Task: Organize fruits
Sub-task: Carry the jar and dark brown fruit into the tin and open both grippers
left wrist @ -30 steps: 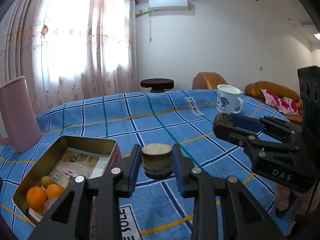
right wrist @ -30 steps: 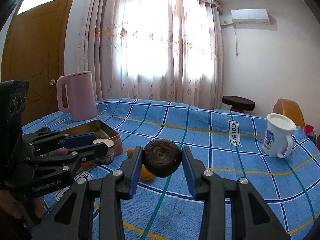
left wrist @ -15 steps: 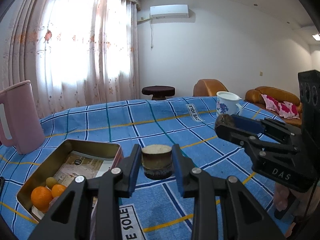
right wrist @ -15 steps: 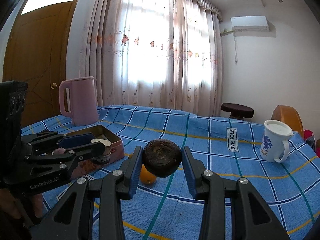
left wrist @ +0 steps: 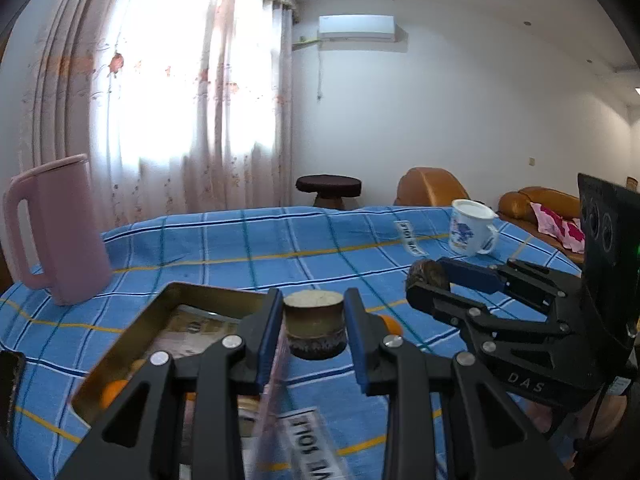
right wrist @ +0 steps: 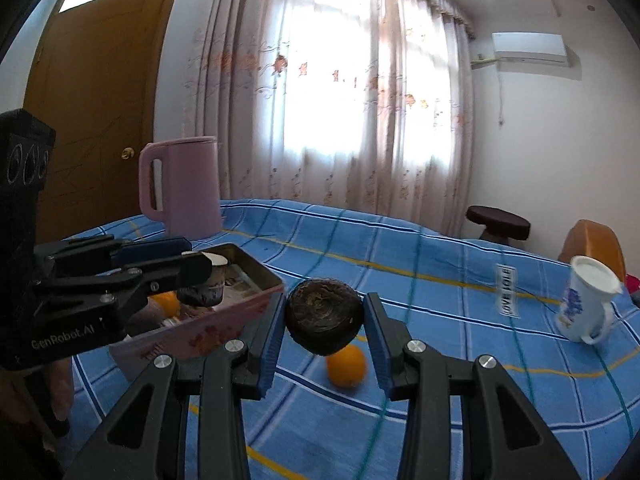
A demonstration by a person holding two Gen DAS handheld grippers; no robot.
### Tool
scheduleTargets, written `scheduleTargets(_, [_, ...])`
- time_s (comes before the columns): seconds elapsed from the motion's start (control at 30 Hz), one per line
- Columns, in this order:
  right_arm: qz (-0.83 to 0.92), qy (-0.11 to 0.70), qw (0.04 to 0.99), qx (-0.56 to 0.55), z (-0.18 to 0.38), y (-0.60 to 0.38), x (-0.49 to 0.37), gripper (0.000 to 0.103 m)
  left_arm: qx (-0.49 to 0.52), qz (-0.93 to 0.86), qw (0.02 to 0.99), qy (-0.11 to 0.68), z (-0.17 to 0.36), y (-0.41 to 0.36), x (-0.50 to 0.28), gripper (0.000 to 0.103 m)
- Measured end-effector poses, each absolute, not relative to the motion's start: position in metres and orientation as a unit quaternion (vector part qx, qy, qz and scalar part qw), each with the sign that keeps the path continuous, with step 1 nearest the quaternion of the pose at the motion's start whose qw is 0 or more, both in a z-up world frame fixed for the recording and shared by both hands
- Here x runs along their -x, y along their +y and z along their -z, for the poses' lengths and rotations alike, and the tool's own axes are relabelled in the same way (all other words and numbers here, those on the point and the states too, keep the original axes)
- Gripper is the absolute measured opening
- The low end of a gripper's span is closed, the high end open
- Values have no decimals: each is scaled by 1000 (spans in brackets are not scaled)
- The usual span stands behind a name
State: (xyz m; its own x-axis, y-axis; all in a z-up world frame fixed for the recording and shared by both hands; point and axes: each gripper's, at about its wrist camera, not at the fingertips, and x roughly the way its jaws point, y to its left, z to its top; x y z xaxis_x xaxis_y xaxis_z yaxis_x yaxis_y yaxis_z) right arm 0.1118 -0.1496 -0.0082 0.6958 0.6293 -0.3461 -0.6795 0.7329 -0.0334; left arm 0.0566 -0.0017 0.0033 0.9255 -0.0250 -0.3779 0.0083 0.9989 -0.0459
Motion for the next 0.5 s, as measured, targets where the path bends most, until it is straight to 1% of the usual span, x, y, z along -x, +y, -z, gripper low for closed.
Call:
scheduleTargets(0.23, [-390,173,900,86,-3,-104,-118,41,43,-13,975,219,-6,50,-63,33])
scheduleTargets(0.5, [-406,202,884,115,8,-50,-126,41,70,-32,961,265,4,99,-88,33])
